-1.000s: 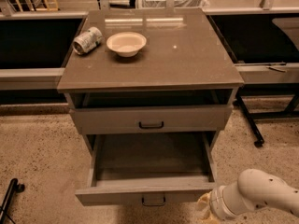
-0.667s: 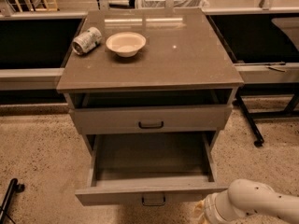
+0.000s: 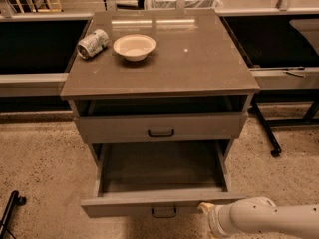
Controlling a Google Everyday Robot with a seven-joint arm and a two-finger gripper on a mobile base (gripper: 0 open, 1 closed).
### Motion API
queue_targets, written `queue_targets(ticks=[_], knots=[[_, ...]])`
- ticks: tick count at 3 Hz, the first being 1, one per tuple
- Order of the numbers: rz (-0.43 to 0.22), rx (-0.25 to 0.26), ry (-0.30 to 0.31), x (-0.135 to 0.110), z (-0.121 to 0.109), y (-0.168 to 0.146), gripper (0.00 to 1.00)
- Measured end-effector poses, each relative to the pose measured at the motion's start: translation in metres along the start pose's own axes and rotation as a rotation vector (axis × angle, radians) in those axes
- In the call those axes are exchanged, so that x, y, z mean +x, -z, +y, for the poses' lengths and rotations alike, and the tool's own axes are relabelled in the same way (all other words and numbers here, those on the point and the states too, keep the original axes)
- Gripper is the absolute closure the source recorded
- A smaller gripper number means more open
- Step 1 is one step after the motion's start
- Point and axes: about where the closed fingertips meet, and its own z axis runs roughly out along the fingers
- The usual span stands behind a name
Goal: Close middle drawer
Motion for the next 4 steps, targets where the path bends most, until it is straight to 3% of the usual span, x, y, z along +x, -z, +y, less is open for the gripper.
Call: queue_targets(ticks=[1, 2, 3, 4], knots=[[0.000, 0.000, 0.000, 0.000, 0.001, 0.000, 0.00], [-0.006, -0.015, 0.002, -0.001, 0.005, 0.001, 0.00], [-0.026, -0.064, 0.071, -0.011, 0.014, -0.002, 0.18], [-0.101, -0.103, 0.106, -0.018, 0.012, -0.009, 0.42]])
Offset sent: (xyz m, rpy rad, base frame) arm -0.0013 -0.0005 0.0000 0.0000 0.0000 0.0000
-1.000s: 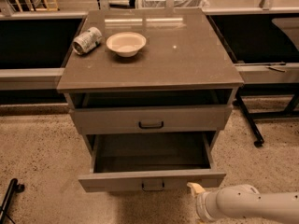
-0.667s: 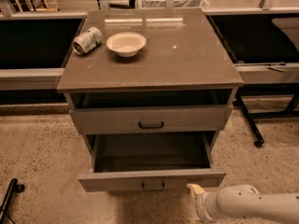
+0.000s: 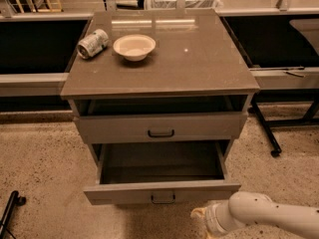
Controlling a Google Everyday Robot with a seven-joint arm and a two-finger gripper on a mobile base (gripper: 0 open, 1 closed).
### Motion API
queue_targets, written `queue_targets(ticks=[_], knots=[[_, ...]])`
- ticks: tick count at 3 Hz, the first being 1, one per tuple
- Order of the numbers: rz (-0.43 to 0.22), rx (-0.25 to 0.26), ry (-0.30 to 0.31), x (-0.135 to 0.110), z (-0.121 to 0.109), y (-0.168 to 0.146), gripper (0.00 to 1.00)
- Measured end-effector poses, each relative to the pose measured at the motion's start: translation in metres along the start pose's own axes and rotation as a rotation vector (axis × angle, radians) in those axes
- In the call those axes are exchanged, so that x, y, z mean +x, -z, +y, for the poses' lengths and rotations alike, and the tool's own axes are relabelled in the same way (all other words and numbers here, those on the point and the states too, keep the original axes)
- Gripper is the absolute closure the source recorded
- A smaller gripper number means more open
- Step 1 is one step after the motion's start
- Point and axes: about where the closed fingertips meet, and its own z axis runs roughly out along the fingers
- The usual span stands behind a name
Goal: Close middle drawer
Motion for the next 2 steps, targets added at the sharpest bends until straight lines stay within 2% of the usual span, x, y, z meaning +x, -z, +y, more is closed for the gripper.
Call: queue_targets(ticks=[1, 2], knots=[[-0.007, 0.013, 0.053, 0.007, -0.020, 0.002, 0.65], [-0.016, 0.055, 0.056, 0.013, -0.042, 0.007, 0.88]])
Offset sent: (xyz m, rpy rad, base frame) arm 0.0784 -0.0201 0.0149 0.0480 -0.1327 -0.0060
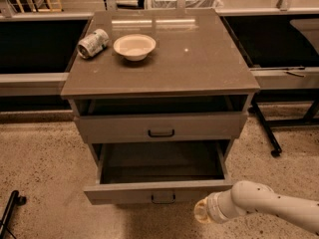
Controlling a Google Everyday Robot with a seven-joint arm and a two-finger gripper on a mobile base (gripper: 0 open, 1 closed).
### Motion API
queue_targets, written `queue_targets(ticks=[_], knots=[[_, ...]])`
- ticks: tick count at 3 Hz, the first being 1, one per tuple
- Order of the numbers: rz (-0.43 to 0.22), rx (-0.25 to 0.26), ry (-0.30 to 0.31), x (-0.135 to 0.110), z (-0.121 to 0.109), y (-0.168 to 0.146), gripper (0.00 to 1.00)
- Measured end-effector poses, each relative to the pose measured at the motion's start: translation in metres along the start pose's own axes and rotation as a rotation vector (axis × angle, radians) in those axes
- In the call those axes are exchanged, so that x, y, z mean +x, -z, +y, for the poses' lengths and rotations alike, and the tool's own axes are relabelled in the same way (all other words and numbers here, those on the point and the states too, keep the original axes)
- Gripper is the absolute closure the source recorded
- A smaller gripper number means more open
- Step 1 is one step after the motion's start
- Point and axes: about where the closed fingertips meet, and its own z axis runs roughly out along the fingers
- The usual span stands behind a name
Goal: Close middle drawer
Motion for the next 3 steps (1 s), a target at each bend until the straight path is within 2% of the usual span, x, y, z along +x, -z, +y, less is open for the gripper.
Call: queue_targets(ticks=[1, 3], knots=[[-0.006, 0.050, -0.007, 0.006, -0.024, -0.008, 0.88], [0.002, 0.160, -0.065, 0.016, -0.062, -0.024, 0.42]])
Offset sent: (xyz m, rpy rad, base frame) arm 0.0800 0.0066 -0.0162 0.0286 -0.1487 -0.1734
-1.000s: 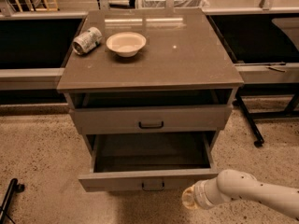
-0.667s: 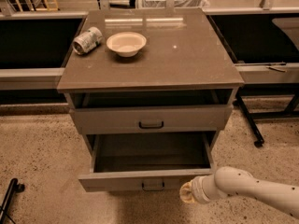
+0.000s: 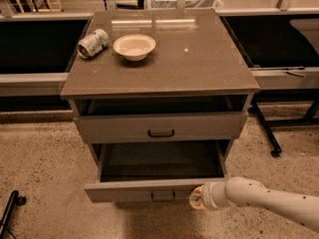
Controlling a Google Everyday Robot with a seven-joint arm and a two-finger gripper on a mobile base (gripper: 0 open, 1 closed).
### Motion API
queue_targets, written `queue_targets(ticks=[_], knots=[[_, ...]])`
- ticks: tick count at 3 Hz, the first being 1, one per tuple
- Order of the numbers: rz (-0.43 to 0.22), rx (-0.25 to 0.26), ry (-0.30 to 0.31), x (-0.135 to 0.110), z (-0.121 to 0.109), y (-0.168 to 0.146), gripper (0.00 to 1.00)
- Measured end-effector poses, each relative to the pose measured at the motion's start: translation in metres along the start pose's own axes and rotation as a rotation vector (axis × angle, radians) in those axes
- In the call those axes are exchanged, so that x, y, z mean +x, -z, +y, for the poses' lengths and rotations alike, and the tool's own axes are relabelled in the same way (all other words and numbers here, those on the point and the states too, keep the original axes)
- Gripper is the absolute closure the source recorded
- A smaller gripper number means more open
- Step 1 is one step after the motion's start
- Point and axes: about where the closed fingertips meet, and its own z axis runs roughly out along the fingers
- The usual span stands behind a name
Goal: Close middle drawer
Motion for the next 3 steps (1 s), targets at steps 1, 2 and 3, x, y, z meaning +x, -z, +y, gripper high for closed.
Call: queue_targets(ticks=[1, 2, 3], knots=[[-0.006, 0.030, -0.028, 0.0025, -0.0131, -0.0051, 0.18], [-0.009, 0.049, -0.048, 0.0046, -0.0200, -0.0079, 0.00], [-0.009, 0.052, -0.051, 0.0047, -0.0213, -0.0082, 0.00]])
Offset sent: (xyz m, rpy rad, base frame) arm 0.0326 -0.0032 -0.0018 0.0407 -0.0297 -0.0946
